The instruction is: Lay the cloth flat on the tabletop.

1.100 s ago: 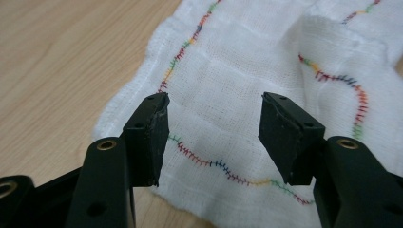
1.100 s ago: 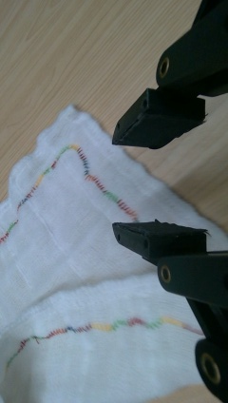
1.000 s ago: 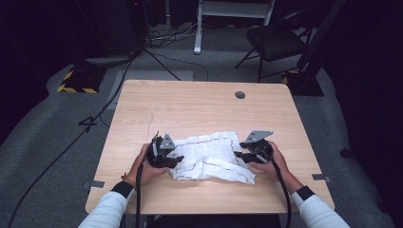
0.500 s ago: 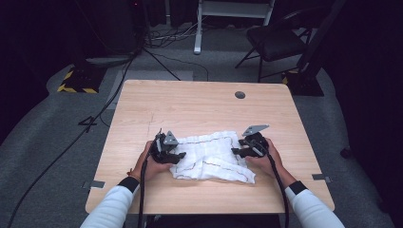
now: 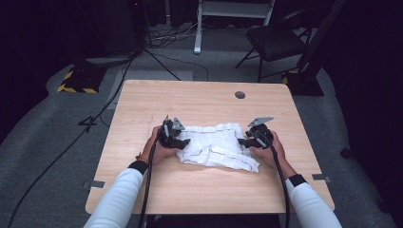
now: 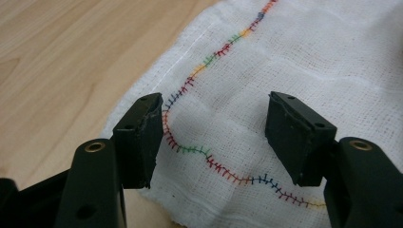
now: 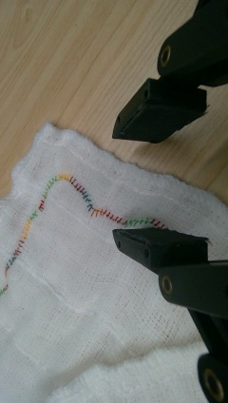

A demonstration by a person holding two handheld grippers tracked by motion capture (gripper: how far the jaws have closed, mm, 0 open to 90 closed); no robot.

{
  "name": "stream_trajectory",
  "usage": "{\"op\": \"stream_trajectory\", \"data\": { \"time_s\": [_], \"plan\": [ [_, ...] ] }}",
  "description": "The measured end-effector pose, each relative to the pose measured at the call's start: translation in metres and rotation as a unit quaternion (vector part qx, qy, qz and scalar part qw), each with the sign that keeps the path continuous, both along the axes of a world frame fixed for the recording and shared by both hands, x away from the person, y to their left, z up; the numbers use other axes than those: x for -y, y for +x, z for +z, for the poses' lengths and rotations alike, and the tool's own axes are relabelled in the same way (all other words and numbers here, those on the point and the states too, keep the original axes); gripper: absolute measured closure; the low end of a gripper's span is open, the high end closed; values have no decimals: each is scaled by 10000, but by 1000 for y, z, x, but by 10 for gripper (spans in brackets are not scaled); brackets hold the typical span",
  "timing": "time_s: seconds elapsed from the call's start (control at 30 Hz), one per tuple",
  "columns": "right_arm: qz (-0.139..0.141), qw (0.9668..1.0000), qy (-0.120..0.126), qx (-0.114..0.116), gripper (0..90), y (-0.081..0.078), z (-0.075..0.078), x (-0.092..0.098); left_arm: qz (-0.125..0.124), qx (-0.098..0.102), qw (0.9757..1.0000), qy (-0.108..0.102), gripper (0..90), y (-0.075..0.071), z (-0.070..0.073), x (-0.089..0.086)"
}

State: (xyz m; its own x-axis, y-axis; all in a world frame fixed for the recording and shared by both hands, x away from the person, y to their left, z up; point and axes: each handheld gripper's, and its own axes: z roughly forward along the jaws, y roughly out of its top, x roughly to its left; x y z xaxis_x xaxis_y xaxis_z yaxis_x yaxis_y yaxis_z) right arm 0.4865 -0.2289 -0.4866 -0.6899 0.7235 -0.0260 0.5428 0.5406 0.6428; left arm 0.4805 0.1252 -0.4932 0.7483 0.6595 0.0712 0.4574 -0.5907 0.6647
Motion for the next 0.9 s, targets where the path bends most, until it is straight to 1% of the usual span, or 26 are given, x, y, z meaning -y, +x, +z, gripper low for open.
{"op": "stream_trajectory", "data": {
  "time_s": [0.07, 0.1, 0.13, 0.17, 0.2, 0.23, 0.27, 0.3, 0.33, 0.4, 0.43, 0.47, 0.5, 0.53, 0.6, 0.63, 0.7, 0.77, 0.8, 0.87, 0.9],
  "plan": [
    [-61, 9997, -122, 202, 462, 4, 0, 1, 66, 8, 10000, 0, 372, 10, 0, 4],
    [-93, 9996, -119, 250, 462, 6, -1, 2, 60, 2, 10000, -23, 370, 15, 0, 5],
    [-137, 9997, -69, 206, 458, 8, -1, 3, 105, -21, 9999, -62, 364, 20, -1, 6],
    [-189, 9997, -49, 109, 447, 10, 0, 4, 156, -101, 9998, -99, 348, 25, -1, 5],
    [-232, 9996, -115, 86, 443, 12, 1, 5, 249, -182, 9994, -160, 339, 28, -1, 6],
    [-256, 9994, -181, 136, 449, 12, 2, 6, 287, -257, 9992, -136, 333, 30, 0, 7],
    [-283, 9991, -230, 211, 473, 12, 4, 7, 321, -234, 9992, -31, 320, 29, 1, 9],
    [-336, 9988, -246, 241, 475, 11, 6, 9, 316, -197, 9993, 97, 320, 27, 4, 12],
    [-353, 9990, -167, 196, 478, 8, 9, 12, 238, -169, 9995, 81, 316, 23, 6, 14],
    [-282, 9994, 0, 217, 479, 1, 17, 21, 43, -122, 9998, -152, 298, 12, 13, 15],
    [-230, 9994, 136, 215, 479, -4, 21, 26, -39, -146, 9996, -250, 298, 5, 17, 16],
    [-125, 9995, 258, 167, 481, -9, 25, 31, -232, -213, 9982, -505, 297, -5, 21, 18],
    [13, 9994, 320, 124, 482, -17, 28, 37, -363, -249, 9973, -588, 290, -11, 23, 19],
    [42, 9994, 332, 84, 484, -21, 30, 40, -490, -247, 9969, -569, 286, -19, 25, 22],
    [177, 9992, 351, 104, 511, -35, 30, 46, -700, -192, 9961, -509, 271, -32, 26, 27],
    [252, 9992, 313, 10, 512, -40, 30, 47, -784, -240, 9952, -536, 271, -37, 26, 29],
    [374, 9988, 323, 30, 543, -51, 28, 50, -914, -269, 9935, -622, 271, -46, 25, 32],
    [495, 9980, 372, -159, 558, -57, 24, 49, -981, -312, 9926, -644, 294, -49, 22, 36],
    [552, 9980, 302, -106, 563, -60, 22, 47, -1039, -365, 9918, -649, 306, -50, 20, 38],
    [666, 9974, 233, -176, 562, -63, 18, 44, -1042, -359, 9929, -456, 343, -50, 16, 44],
    [695, 9972, 195, -197, 558, -64, 16, 42, -1101, -396, 9923, -415, 384, -50, 14, 45]
  ]
}}
